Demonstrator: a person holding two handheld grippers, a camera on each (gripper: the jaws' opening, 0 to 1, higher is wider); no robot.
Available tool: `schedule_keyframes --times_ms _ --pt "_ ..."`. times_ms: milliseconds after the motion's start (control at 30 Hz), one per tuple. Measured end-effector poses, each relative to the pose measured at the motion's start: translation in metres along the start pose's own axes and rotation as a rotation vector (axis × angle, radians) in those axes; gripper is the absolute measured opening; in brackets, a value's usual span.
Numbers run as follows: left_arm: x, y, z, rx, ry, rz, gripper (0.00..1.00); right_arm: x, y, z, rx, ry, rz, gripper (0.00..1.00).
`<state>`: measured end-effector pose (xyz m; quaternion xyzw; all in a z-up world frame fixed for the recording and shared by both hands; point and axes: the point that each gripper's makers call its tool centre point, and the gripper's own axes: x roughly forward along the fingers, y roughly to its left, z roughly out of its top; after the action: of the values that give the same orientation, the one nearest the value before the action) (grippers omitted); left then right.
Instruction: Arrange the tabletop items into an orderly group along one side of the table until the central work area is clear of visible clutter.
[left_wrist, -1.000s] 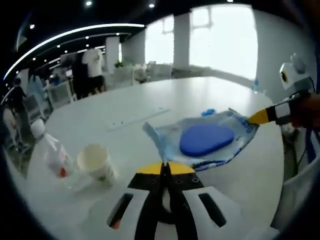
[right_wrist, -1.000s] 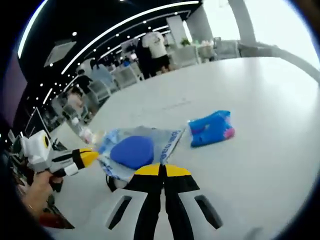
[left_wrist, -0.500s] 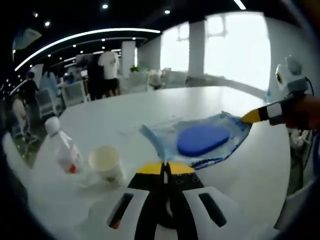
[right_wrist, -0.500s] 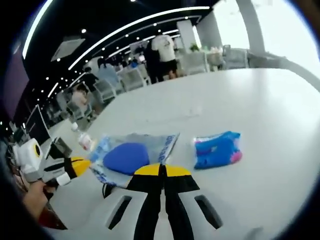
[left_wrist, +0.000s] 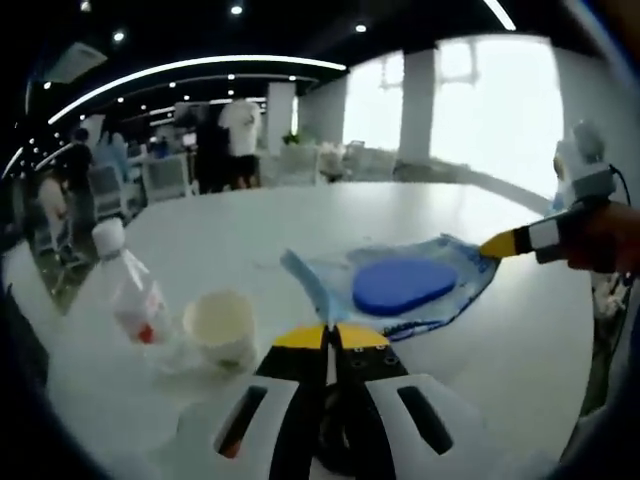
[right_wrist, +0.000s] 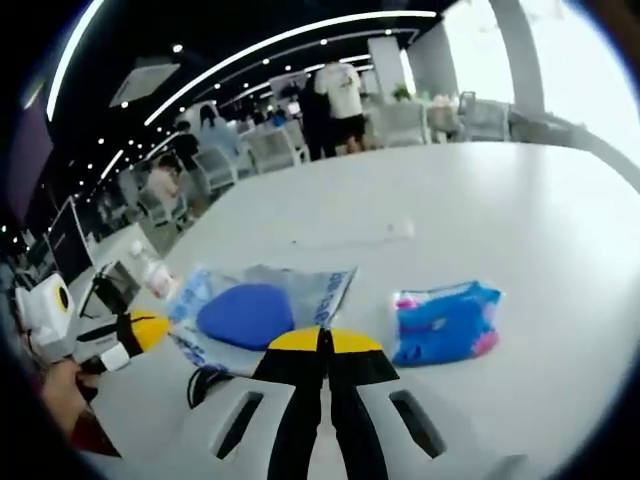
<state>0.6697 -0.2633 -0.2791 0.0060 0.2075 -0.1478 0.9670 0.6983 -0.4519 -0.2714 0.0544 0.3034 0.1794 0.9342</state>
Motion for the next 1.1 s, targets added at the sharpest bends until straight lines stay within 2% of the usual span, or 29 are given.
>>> schedule_keyframes --times_ms 300,533,1100 --pt "0.019 0.009 -0.007 0.002 0.001 0.036 0.00 0.026 -0.007 -0.005 -0.010 0.017 0.000 0.01" --pt "0.039 0.010 -0.021 -0.013 0.022 0.039 0.00 0.044 -0.018 -0.011 -0.021 0.041 -0.006 0.01" --pt "0.058 0.025 -0.045 -0.047 0.049 0.092 0.00 0.086 -0.022 -0.028 -0.073 0.061 0.002 0.01"
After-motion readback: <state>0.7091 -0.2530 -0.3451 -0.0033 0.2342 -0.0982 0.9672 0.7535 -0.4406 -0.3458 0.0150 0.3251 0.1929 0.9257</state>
